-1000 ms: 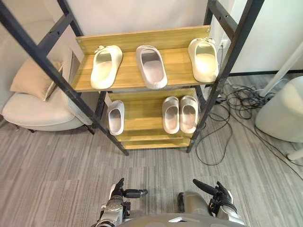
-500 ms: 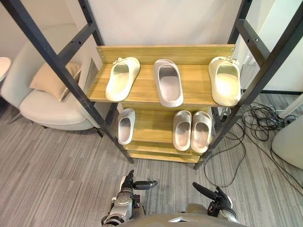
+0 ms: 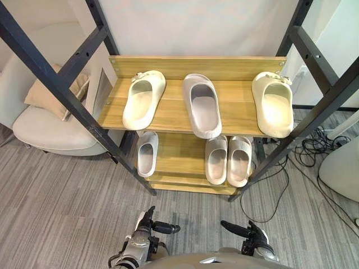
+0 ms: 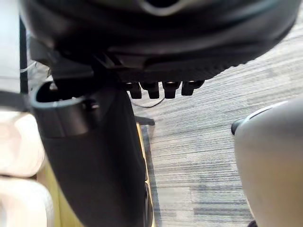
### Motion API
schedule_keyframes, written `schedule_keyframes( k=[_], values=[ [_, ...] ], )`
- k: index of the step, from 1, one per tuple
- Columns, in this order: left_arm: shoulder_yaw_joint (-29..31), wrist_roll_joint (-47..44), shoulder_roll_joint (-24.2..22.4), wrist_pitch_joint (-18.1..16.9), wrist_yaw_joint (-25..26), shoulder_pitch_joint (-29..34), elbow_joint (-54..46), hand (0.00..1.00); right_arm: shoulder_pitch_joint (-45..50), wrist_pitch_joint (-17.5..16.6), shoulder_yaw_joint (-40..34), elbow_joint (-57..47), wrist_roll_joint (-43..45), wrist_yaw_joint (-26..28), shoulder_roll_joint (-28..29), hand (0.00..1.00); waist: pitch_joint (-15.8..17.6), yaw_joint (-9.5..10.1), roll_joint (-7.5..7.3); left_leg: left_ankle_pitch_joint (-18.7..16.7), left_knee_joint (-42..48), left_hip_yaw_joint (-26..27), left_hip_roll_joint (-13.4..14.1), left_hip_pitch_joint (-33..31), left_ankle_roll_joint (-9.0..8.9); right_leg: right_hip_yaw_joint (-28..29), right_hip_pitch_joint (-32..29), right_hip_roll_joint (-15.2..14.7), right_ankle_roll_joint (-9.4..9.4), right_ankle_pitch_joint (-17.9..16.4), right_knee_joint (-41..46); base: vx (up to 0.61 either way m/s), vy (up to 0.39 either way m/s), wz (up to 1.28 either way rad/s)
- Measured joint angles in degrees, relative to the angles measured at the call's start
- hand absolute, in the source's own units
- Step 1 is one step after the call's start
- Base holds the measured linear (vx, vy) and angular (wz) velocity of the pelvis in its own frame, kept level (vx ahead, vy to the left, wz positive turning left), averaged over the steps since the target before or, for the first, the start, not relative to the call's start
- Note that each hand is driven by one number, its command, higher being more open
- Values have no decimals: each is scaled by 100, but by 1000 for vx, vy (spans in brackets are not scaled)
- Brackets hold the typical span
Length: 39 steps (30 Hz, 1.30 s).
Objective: Organize the slippers on the shoe rack
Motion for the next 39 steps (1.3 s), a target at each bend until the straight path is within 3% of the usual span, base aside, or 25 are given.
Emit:
schedule_keyframes(
  k=[8,13,19,27,30,39],
  values=[
    [-115,78,41,-37,23,-1,-2,100,-246,1,1919,-423,-601,262,-72,100,-4,10,-27,311,-342,-252,-37,-30,59,-110,9,33,-14,231,-183,-54,-1,16],
    [-109,178,65,-37,140,-12,-24,100,-452,6,3178,-1315,-618,595,-92,100,13,39,-82,563,-555,-512,-155,-128,121,-244,-66,-43,10,272,-213,-136,24,24],
    [-103,295,182,-27,307,-14,-57,100,-717,-79,4068,-3597,-332,961,-381,100,34,156,-162,900,-864,-810,-260,-212,138,-395,-177,-118,107,321,-204,-138,32,21],
    [-113,322,200,-27,353,-19,-48,100,-743,-450,4156,-6398,597,1078,-1089,100,28,156,-163,972,-861,-1004,-324,-308,183,-492,-185,-149,149,338,-196,-39,13,11],
    [-116,394,200,-27,356,-20,-41,100,-775,-588,4038,-6908,723,1049,-1222,100,25,145,-164,987,-859,-1038,-323,-306,183,-483,-174,-138,143,335,-188,8,-15,5],
    [-241,415,201,-27,434,-12,73,100,-815,-1117,3190,-8155,771,288,-1224,100,-8,9,-138,976,-862,-956,-265,-108,164,-298,-101,-98,106,309,-120,-41,-13,-9]
  ],
)
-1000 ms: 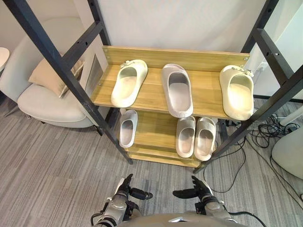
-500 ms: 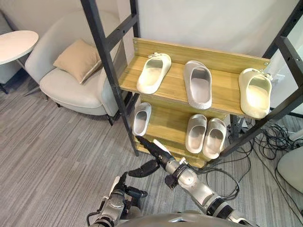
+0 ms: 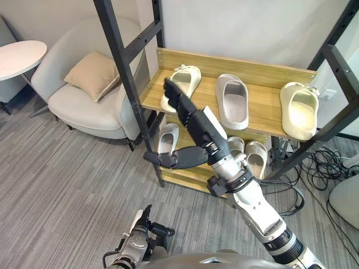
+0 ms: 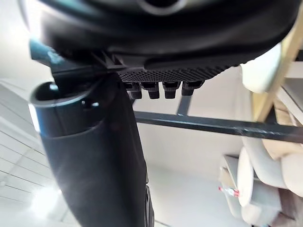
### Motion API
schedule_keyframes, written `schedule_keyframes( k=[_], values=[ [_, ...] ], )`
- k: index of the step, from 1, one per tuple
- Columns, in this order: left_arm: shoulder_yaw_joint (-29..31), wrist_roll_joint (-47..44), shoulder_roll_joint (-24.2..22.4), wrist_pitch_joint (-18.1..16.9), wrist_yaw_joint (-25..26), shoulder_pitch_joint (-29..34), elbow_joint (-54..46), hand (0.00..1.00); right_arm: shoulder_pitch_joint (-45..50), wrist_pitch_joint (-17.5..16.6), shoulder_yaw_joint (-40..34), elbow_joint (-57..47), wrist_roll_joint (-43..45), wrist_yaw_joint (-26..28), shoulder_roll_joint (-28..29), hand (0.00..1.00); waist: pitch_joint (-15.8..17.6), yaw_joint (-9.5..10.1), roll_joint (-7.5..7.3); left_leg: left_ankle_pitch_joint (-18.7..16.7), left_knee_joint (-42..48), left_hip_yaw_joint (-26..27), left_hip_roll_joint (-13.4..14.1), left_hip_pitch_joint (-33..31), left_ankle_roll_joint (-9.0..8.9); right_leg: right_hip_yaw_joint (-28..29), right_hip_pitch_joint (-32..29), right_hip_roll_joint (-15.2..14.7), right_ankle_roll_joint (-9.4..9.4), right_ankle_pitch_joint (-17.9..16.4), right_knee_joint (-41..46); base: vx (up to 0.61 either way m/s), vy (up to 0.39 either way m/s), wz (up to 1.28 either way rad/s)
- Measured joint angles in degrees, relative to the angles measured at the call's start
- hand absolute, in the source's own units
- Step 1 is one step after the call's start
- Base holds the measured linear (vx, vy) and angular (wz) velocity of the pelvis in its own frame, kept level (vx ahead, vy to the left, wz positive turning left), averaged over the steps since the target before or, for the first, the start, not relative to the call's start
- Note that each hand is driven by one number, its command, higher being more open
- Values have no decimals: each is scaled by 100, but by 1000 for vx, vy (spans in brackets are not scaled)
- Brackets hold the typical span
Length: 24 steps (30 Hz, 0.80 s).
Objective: Organize the slippers on the shoe rack
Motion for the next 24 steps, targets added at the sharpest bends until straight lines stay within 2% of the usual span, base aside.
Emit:
schedule_keyframes(
  k=[3,11,15,19,24],
  values=[
    [-133,2,19,0,23,0,4,100,1,-87,-287,-212,-192,-305,51,100,-6,-11,10,-3,0,73,21,50,-5,76,-10,11,0,1,33,-44,-13,-14],
    [-139,2,7,-4,-1,49,-26,100,0,-95,-1810,-270,-1182,-1148,80,100,-64,-29,79,-13,0,127,69,78,-27,142,-20,59,-1,3,39,-12,-16,-3],
    [-128,5,7,-10,-58,100,-84,100,0,-31,-2422,-208,-1474,-1289,-256,100,-84,-54,111,-21,0,160,78,91,-36,177,-20,67,-1,3,28,-4,-15,-4],
    [-95,4,20,-14,-85,208,-188,100,-130,111,-2745,69,-1732,-1409,-568,100,-90,-133,121,-22,-1,166,83,93,-36,184,-20,71,-1,4,26,0,0,0],
    [-78,4,18,-13,-93,227,-208,100,-397,302,-3117,609,-2030,-1539,-821,100,-96,-141,131,-39,-3,211,95,88,-46,236,-50,81,0,5,20,-11,-11,-4]
  ],
)
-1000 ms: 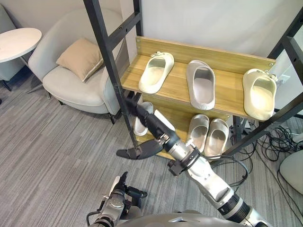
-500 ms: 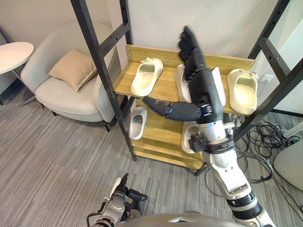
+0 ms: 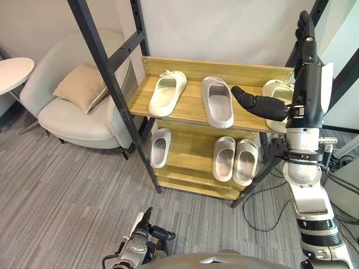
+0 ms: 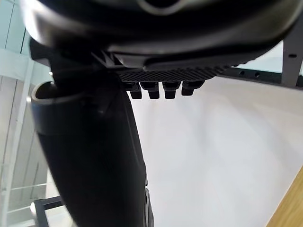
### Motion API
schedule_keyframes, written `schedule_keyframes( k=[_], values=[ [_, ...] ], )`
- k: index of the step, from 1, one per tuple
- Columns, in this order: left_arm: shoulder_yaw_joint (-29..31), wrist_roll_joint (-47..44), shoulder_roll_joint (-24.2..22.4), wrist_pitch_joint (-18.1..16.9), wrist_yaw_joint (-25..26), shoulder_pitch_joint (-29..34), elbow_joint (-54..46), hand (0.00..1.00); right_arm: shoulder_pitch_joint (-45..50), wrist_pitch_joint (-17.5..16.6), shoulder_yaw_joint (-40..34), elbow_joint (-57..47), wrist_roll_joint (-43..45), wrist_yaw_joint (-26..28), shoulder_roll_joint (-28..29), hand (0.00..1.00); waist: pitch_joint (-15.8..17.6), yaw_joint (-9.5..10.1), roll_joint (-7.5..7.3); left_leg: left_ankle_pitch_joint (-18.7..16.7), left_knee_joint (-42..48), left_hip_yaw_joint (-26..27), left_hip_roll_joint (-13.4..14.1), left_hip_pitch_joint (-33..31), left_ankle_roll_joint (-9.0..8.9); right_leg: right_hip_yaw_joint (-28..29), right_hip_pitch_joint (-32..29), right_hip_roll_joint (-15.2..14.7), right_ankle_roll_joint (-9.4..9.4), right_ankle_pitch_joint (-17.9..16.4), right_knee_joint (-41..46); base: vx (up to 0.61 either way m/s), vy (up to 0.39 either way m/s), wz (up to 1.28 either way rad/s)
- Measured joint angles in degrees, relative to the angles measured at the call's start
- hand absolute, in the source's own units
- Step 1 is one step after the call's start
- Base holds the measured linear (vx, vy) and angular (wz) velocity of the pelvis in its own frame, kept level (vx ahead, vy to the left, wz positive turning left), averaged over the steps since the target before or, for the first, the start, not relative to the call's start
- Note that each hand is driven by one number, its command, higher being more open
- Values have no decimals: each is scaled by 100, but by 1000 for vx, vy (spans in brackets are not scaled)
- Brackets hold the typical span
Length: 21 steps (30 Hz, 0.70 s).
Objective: Organize the slippers on the shoe rack
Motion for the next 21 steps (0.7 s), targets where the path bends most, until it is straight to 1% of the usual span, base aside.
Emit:
schedule_keyframes(
  k=[4,9,12,17,21],
  values=[
    [0,0,-2,1,-19,16,-39,100,-125,139,-31,219,-121,-62,-172,100,-18,-19,21,-20,0,28,0,-58,3,28,-60,1,3,4,-21,-1,-9,-4],
    [0,-1,-6,0,-85,40,-86,100,-314,275,32,991,-226,-85,-561,100,-47,-17,36,-35,3,21,-27,-205,5,16,-109,0,35,101,-213,4,-1,1],
    [-1,-3,-5,0,-131,44,-91,100,-473,351,89,1424,-223,-50,-635,100,-46,-18,36,-37,3,17,-38,-274,8,20,-153,-6,41,139,-277,0,0,0],
    [-1,-4,-5,-2,-134,50,-95,100,-537,391,368,1630,-224,35,-852,100,-46,-23,35,-42,3,-1,-44,-295,16,2,-154,-8,43,145,-304,0,0,0],
    [2,-7,-7,-8,-134,57,-99,100,-658,391,532,1796,-224,109,-862,100,-46,-30,33,-42,3,-17,-48,-312,16,-13,-153,-9,49,166,-334,-5,-1,1]
  ],
)
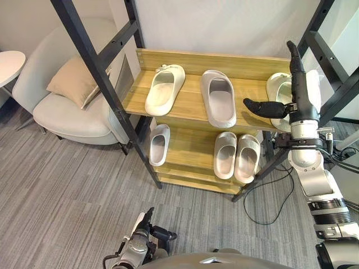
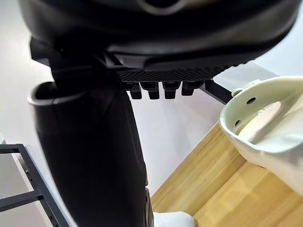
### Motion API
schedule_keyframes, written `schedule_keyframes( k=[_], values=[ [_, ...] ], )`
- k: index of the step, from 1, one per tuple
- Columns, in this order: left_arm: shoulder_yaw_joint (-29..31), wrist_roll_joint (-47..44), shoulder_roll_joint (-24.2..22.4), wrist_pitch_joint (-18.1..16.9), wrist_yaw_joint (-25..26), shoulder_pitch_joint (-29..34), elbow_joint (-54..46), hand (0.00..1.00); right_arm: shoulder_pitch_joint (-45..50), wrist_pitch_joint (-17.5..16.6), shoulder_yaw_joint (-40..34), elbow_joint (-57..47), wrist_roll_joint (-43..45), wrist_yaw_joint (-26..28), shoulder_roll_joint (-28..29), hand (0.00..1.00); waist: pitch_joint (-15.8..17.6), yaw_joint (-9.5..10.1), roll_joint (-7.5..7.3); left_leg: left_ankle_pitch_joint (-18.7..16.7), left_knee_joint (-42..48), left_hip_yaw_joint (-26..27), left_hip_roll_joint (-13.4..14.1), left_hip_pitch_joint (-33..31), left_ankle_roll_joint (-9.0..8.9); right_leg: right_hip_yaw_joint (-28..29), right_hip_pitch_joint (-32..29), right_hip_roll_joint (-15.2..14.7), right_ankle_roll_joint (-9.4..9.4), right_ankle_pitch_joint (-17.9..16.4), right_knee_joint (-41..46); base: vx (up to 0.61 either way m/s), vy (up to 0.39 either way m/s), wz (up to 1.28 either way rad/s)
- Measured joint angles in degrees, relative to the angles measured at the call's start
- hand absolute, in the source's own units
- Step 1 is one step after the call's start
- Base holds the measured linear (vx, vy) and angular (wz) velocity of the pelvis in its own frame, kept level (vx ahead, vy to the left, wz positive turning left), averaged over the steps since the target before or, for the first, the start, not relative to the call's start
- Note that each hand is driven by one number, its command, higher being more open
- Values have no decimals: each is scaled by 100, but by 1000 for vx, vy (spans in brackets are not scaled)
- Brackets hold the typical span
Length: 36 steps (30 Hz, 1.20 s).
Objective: Organize the slippers on the shoe rack
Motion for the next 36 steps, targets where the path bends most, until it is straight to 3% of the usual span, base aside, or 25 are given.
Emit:
schedule_keyframes(
  k=[17,36],
  values=[
    [214,-1,-26,-77,-4,75,-111,100,-262,5,213,309,1,56,-108,100,24,6,-118,9,0,-120,-37,-99,11,-126,52,-11,36,88,-173,-1,0,3],
    [214,-11,29,-121,-7,87,-217,100,-1448,11,965,1459,146,129,-167,100,64,55,-233,15,-1,-128,-46,-222,17,-145,6,-11,26,156,-297,0,0,0]
  ],
)
